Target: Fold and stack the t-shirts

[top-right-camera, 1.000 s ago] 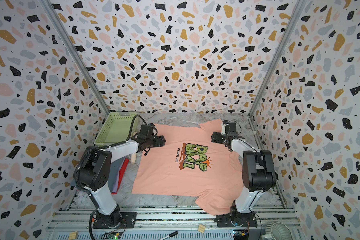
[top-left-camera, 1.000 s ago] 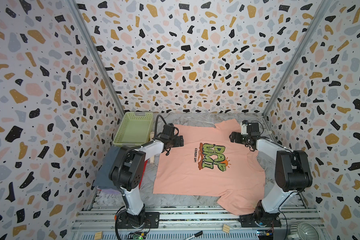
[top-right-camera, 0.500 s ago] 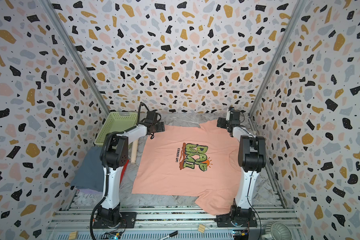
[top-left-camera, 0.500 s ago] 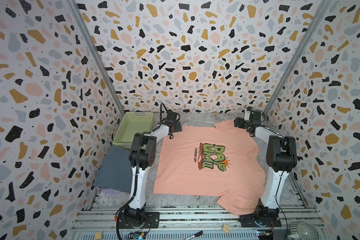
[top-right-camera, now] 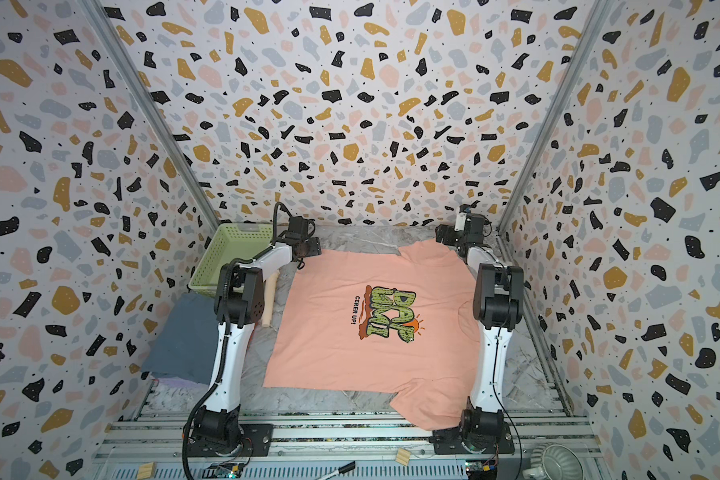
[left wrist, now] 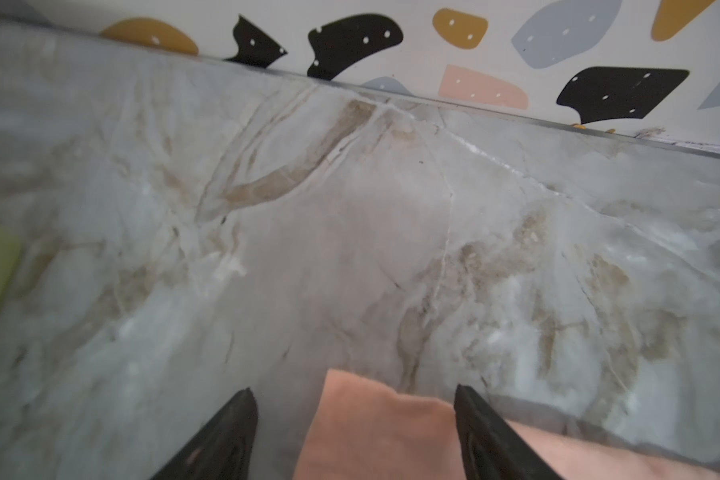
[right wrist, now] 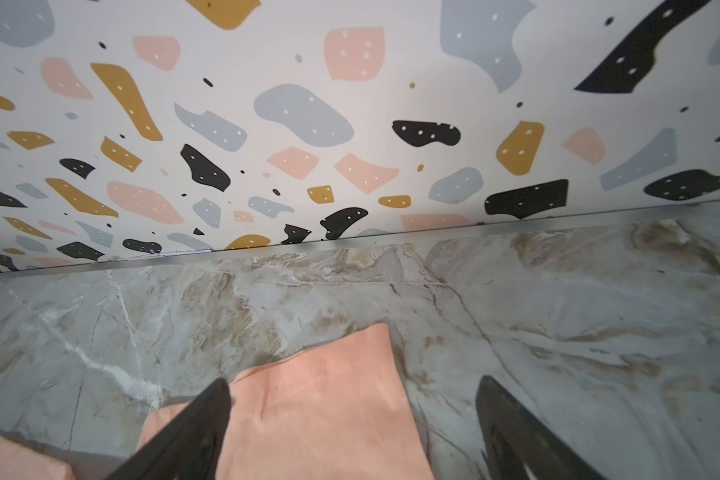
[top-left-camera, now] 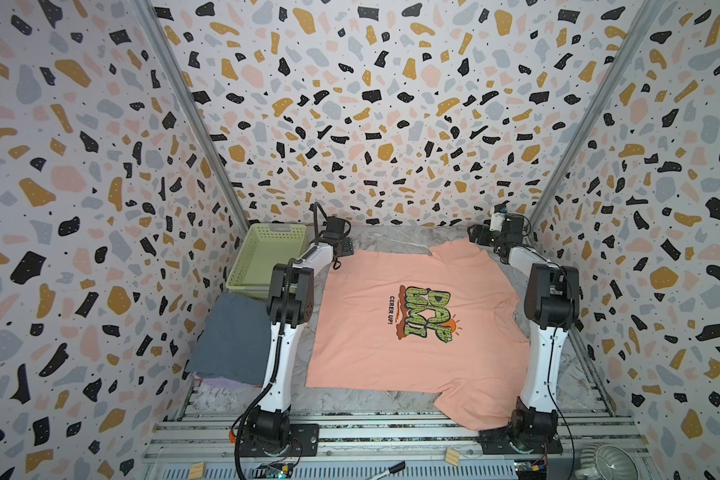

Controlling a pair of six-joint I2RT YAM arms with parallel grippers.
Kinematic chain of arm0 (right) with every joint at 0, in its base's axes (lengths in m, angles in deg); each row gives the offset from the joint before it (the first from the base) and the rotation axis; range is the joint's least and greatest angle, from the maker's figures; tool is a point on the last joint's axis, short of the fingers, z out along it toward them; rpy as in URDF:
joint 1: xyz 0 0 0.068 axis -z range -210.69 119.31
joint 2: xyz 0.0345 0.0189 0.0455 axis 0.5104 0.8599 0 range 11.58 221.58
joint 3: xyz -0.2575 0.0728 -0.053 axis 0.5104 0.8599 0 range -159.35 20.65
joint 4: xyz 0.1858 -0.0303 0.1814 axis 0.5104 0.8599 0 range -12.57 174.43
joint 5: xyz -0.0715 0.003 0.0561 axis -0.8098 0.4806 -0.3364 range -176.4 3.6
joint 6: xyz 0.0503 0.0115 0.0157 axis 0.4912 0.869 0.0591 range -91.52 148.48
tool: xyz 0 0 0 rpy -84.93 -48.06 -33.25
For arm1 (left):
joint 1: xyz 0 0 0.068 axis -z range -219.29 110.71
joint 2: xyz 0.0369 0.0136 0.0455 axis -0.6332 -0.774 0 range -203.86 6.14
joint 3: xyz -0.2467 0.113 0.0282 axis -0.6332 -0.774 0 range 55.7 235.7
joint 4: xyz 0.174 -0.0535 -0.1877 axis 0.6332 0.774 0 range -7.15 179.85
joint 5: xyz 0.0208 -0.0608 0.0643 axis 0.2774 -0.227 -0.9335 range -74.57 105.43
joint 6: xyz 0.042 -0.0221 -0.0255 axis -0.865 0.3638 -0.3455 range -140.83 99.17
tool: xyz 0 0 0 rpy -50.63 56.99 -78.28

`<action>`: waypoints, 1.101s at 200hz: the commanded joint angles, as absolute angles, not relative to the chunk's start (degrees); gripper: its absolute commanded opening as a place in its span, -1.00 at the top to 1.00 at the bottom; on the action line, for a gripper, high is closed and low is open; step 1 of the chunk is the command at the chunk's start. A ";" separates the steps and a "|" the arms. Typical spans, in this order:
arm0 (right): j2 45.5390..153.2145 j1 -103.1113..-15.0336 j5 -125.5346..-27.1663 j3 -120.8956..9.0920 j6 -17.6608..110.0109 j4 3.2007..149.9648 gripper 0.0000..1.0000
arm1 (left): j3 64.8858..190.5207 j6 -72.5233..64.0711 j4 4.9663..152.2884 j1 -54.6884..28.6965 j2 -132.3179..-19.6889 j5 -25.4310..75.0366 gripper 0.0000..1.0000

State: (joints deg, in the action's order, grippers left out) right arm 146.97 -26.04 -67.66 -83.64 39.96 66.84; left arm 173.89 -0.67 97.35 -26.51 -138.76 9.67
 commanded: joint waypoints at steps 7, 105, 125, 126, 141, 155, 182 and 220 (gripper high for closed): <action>152.10 -25.48 -65.28 -92.36 40.89 70.75 -0.83 | 174.09 0.72 98.14 -26.59 -140.50 13.89 -0.08; 161.89 -29.91 -71.76 -106.57 29.39 88.13 -0.61 | 167.47 0.88 95.10 -26.59 -136.70 16.09 0.70; 164.45 -31.74 -76.06 -109.95 26.61 91.33 -0.46 | 166.47 0.89 94.36 -26.54 -135.79 16.74 0.71; 164.66 -31.79 -76.13 -110.26 26.62 91.50 -0.45 | 166.46 0.88 94.36 -26.54 -135.71 16.75 0.71; 166.63 -32.21 -76.86 -114.14 27.15 94.14 -0.23 | 165.89 0.54 94.22 -26.54 -135.00 16.86 0.72; 167.06 -32.14 -77.02 -114.75 28.56 94.59 0.08 | 165.20 0.22 93.88 -26.59 -134.18 16.88 0.73; 166.20 -31.79 -76.73 -113.10 31.02 93.68 0.58 | 165.03 -0.09 93.43 -26.61 -133.83 17.05 0.79; 160.32 -31.35 -75.58 -106.97 33.74 85.04 0.93 | 166.23 0.50 92.72 -27.13 -134.26 17.16 1.00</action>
